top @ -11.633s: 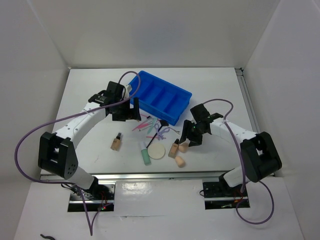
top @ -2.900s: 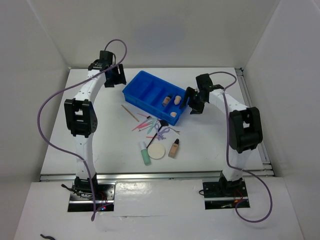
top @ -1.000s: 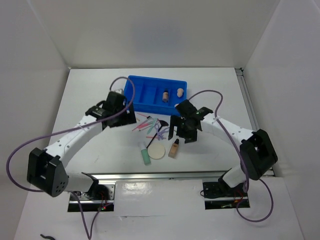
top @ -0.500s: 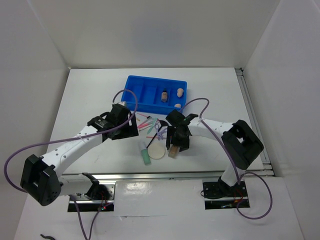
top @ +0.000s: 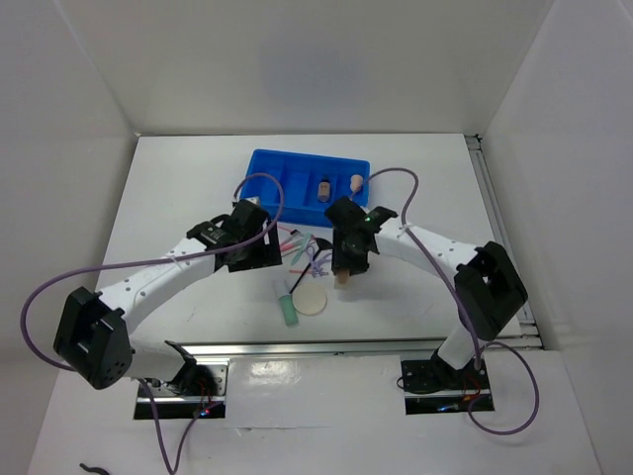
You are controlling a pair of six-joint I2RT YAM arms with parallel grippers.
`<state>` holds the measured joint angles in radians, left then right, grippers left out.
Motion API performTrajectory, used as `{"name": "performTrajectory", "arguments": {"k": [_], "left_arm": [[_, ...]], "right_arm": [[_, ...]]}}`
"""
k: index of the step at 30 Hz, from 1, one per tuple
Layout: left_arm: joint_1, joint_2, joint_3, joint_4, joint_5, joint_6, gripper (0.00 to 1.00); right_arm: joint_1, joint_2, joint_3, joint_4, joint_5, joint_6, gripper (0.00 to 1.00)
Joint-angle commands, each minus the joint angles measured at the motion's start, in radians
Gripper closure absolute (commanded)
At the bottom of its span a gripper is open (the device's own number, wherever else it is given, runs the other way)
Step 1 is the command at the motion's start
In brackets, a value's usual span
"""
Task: Organize the makeup
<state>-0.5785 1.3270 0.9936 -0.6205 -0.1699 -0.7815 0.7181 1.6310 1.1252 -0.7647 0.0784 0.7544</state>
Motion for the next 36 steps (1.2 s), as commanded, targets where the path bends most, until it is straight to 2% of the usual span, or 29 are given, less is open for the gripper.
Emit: {"name": "performTrajectory", "arguments": {"k": [1,5,8,9,13,16,19,26,36], "left_arm": [[-0.003,0.027,0.053,-0.004,0.001,0.033,0.11],[-0.003,0.028,0.044,0.005,0.01,0.042,0.11],[-0.003,0.067,0.054,-0.013,0.038,0.042,0.12],[-0.017,0.077,0.054,-0.013,0.059,0.042,0.12],[-0.041,0.068,-0.01,0.031,0.102,0.001,0.12],[-0.05,0.057,-0.033,0.063,0.136,-0.024,0.13],[-0.06,0.047,-0.044,0.074,0.158,-0.033,0.14],[-0.06,0.038,-0.121,0.145,0.239,-0.075,0.14],[-0.06,0.081,-0.139,0.183,0.259,-0.076,0.15]], "right_arm": [[-0.044,-0.077,0.161,-0.033,0.066,-0.079,0.94],[-0.134,0.047,0.437,-0.006,0.066,-0.199,0.94],[-0.192,0.203,0.611,-0.005,0.066,-0.268,0.94],[-0.206,0.283,0.718,0.007,0.051,-0.295,0.94],[-0.269,0.499,1.053,-0.01,-0.005,-0.319,0.94],[-0.284,0.636,1.179,-0.031,-0.049,-0.328,0.94],[-0.293,0.684,1.217,0.001,-0.094,-0.328,0.93],[-0.293,0.714,1.168,0.057,-0.131,-0.319,0.91],[-0.284,0.773,1.179,0.076,-0.167,-0.319,0.87]]}}
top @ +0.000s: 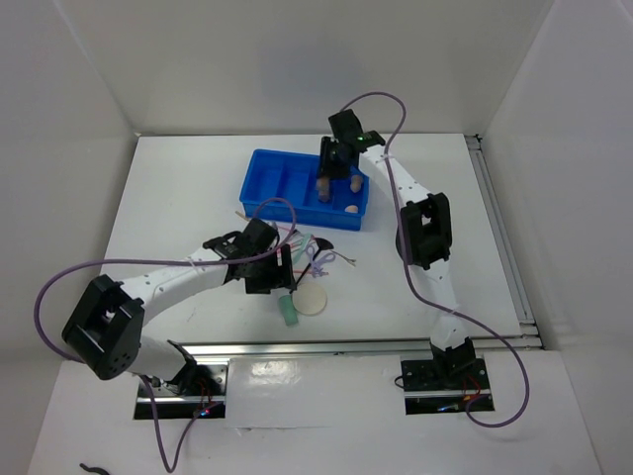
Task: Organize the makeup
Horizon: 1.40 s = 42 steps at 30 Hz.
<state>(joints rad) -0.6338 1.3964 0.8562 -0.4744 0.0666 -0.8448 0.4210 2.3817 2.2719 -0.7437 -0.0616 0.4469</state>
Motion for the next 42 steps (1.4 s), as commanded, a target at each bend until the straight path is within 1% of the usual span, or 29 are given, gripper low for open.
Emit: {"name": "performTrajectory", "arguments": {"k": [1,3,4,6,9,10,16,17,22,25,27,29,31,32,35,36,37,39,40,42], "left_arm": [[-0.004,0.025,-0.002,0.037,0.022,-0.013,0.17],[-0.015,0.036,-0.002,0.037,0.022,-0.013,0.17],[-0.015,0.036,-0.002,0.037,0.022,-0.013,0.18],[-0.024,0.062,-0.002,0.028,0.013,-0.013,0.19],[-0.036,0.087,0.023,0.01,0.013,-0.013,0.21],[-0.046,0.102,0.023,0.0,0.013,-0.013,0.22],[-0.064,0.159,0.032,-0.012,-0.017,-0.022,0.26],[-0.064,0.159,0.032,-0.012,-0.017,-0.022,0.29],[-0.073,0.193,0.032,-0.003,-0.017,-0.022,0.37],[-0.073,0.193,0.032,-0.003,-0.03,-0.022,0.39],[-0.073,0.203,0.032,-0.003,-0.03,-0.022,0.42],[-0.073,0.213,0.043,-0.003,-0.042,-0.022,0.51],[-0.073,0.213,0.043,-0.024,-0.051,-0.022,0.57],[-0.073,0.213,0.043,-0.024,-0.06,-0.022,0.63],[-0.083,0.184,0.053,-0.067,-0.106,-0.031,0.71],[-0.083,0.162,0.067,-0.082,-0.119,-0.031,0.74],[-0.083,0.152,0.093,-0.101,-0.132,-0.031,0.8],[-0.083,0.127,0.13,-0.169,-0.172,-0.02,0.87],[-0.083,0.103,0.151,-0.193,-0.185,-0.011,0.94],[-0.083,0.093,0.23,-0.252,-0.223,0.028,1.0]], "right_arm": [[0.013,0.022,0.032,0.046,-0.027,-0.011,0.85],[0.022,0.031,0.032,0.046,-0.036,-0.011,0.8],[0.022,0.031,0.032,0.046,-0.037,-0.011,0.75],[0.022,0.031,0.032,0.046,-0.037,-0.011,0.52],[0.022,0.022,0.032,0.046,-0.037,-0.011,0.39],[0.022,0.013,0.032,0.046,-0.037,-0.011,0.37],[0.022,-0.062,0.032,0.046,-0.006,-0.011,0.36],[0.022,-0.078,0.023,0.046,-0.006,-0.011,0.36],[0.022,-0.222,-0.092,0.066,0.042,-0.011,0.36],[0.003,-0.3,-0.164,0.076,0.052,-0.02,0.36],[-0.008,-0.335,-0.214,0.076,0.052,-0.02,0.36],[-0.017,-0.38,-0.238,0.076,0.063,-0.02,0.36],[-0.018,-0.413,-0.258,0.076,0.074,-0.02,0.36],[-0.027,-0.423,-0.273,0.076,0.074,-0.02,0.36],[-0.036,-0.446,-0.298,0.076,0.083,-0.02,0.36],[-0.036,-0.458,-0.298,0.076,0.083,-0.02,0.36],[-0.045,-0.458,-0.308,0.076,0.083,-0.02,0.36],[-0.045,-0.487,-0.33,0.076,0.083,-0.02,0.36],[-0.054,-0.487,-0.33,0.086,0.083,-0.02,0.36],[-0.054,-0.513,-0.362,0.086,0.083,-0.02,0.36]]}}
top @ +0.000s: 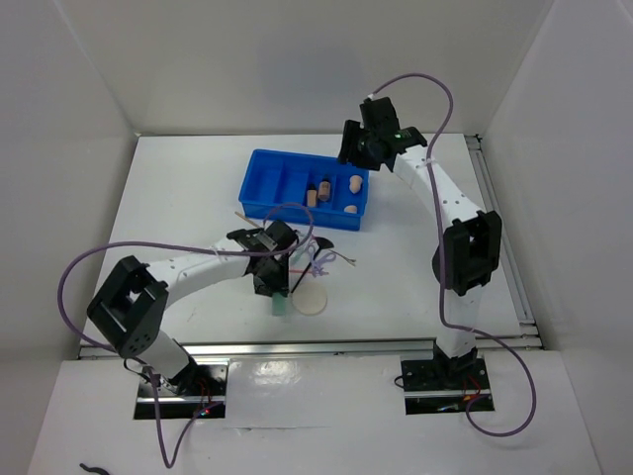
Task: Organize the makeup
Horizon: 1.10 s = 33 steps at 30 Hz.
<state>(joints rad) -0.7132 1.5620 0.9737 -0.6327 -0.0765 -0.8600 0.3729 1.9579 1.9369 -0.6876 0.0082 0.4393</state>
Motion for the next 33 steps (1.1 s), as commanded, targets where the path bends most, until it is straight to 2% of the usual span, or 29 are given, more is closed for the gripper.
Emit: {"name": "performTrajectory", "arguments": {"k": [1,4,5,8,9,13,14,15,18,24,30,31,32,33], "left_arm": [[-0.003,-0.083,0.144,-0.11,-0.092,0.061,1.0],[0.03,-0.04,0.293,-0.131,-0.101,0.14,1.0],[0.04,-0.016,0.388,-0.14,-0.101,0.156,1.0],[0.064,0.12,0.543,-0.14,-0.111,0.211,1.0],[0.081,0.162,0.657,-0.13,-0.099,0.229,1.0],[0.124,0.45,0.957,-0.13,-0.059,0.303,1.0],[0.133,0.502,1.024,-0.139,-0.04,0.314,1.0],[0.152,0.553,1.157,-0.151,-0.028,0.314,1.0],[0.175,0.713,1.348,-0.16,0.036,0.349,1.0],[0.216,0.808,1.369,-0.007,0.112,0.349,1.0],[0.216,0.865,1.401,0.013,0.127,0.358,1.0],[0.216,0.865,1.401,0.024,0.127,0.358,0.95],[0.216,0.874,1.401,0.024,0.141,0.358,0.75],[0.216,0.874,1.401,0.024,0.141,0.358,0.65]], "right_arm": [[-0.018,-0.09,-0.027,0.017,0.013,-0.013,0.36],[-0.04,-0.138,-0.085,0.008,0.013,-0.013,0.36],[-0.049,-0.154,-0.126,0.008,0.013,-0.013,0.36],[-0.086,-0.237,-0.199,0.008,0.013,-0.002,0.36],[-0.098,-0.291,-0.254,0.022,0.013,-0.002,0.36],[-0.167,-0.411,-0.364,0.019,-0.008,0.016,0.36],[-0.192,-0.431,-0.38,0.019,-0.008,0.016,0.36],[-0.203,-0.451,-0.407,0.007,-0.008,0.016,0.36],[-0.238,-0.517,-0.453,-0.016,-0.017,0.016,0.36],[-0.273,-0.573,-0.521,-0.047,-0.051,0.016,0.36],[-0.273,-0.573,-0.532,-0.047,-0.073,0.016,0.35],[-0.273,-0.562,-0.532,-0.047,-0.083,0.016,0.35],[-0.273,-0.562,-0.532,-0.047,-0.083,0.016,0.35],[-0.273,-0.562,-0.532,-0.047,-0.083,0.016,0.33]]}}
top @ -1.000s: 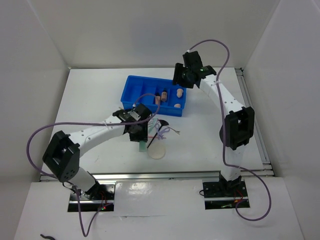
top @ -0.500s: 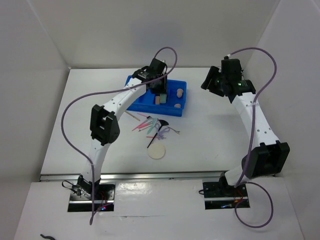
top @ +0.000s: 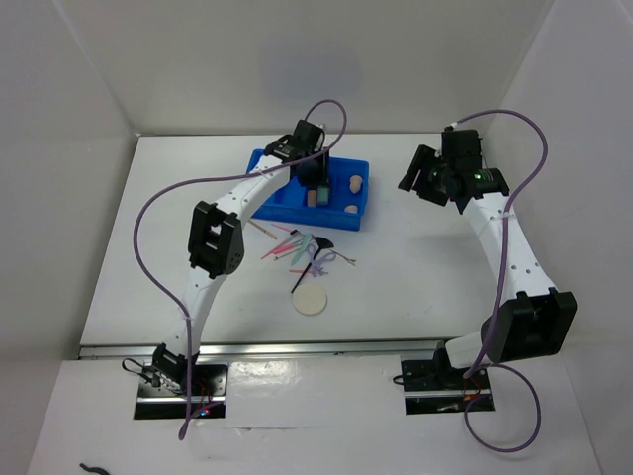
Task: Organize the makeup
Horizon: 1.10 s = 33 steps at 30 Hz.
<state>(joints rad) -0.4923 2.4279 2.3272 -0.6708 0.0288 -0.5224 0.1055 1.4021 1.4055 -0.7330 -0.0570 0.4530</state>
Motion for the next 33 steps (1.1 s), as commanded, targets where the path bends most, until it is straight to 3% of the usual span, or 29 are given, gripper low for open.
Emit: {"name": "performTrajectory", "arguments": {"k": [1,3,7,13,18,22,24,25,30,33], "left_arm": [[0.004,0.008,0.037,0.062,0.045,0.031,0.56],[0.004,0.008,0.037,0.071,0.059,0.032,0.36],[0.014,-0.048,-0.014,0.089,0.086,0.042,0.19],[0.023,-0.145,-0.031,0.053,0.068,0.067,0.15],[0.032,-0.321,-0.205,0.062,0.013,0.067,0.24],[0.032,-0.482,-0.33,0.071,-0.035,0.076,0.46],[0.041,-0.526,-0.4,0.062,-0.065,0.076,0.55],[0.041,-0.564,-0.422,0.062,-0.066,0.076,0.67],[0.06,-0.618,-0.491,0.01,-0.105,0.076,0.99],[0.069,-0.677,-0.532,-0.01,-0.131,0.053,1.0]], "right_arm": [[-0.006,-0.006,0.0,-0.002,-0.029,0.003,0.33],[-0.006,-0.006,-0.01,0.007,-0.029,0.003,0.3],[-0.006,-0.006,-0.02,0.007,-0.038,0.003,0.29],[0.014,-0.028,-0.079,0.007,-0.058,0.003,0.29],[0.117,-0.037,-0.128,-0.005,0.002,0.022,0.3],[0.219,-0.037,-0.148,-0.016,0.039,0.046,0.36],[0.247,-0.028,-0.148,-0.003,0.039,0.056,0.45],[0.282,-0.028,-0.148,-0.003,0.039,0.056,0.48],[0.356,0.082,-0.097,0.049,0.066,0.067,0.84],[0.356,0.199,0.004,0.092,0.066,0.03,0.92]]}}
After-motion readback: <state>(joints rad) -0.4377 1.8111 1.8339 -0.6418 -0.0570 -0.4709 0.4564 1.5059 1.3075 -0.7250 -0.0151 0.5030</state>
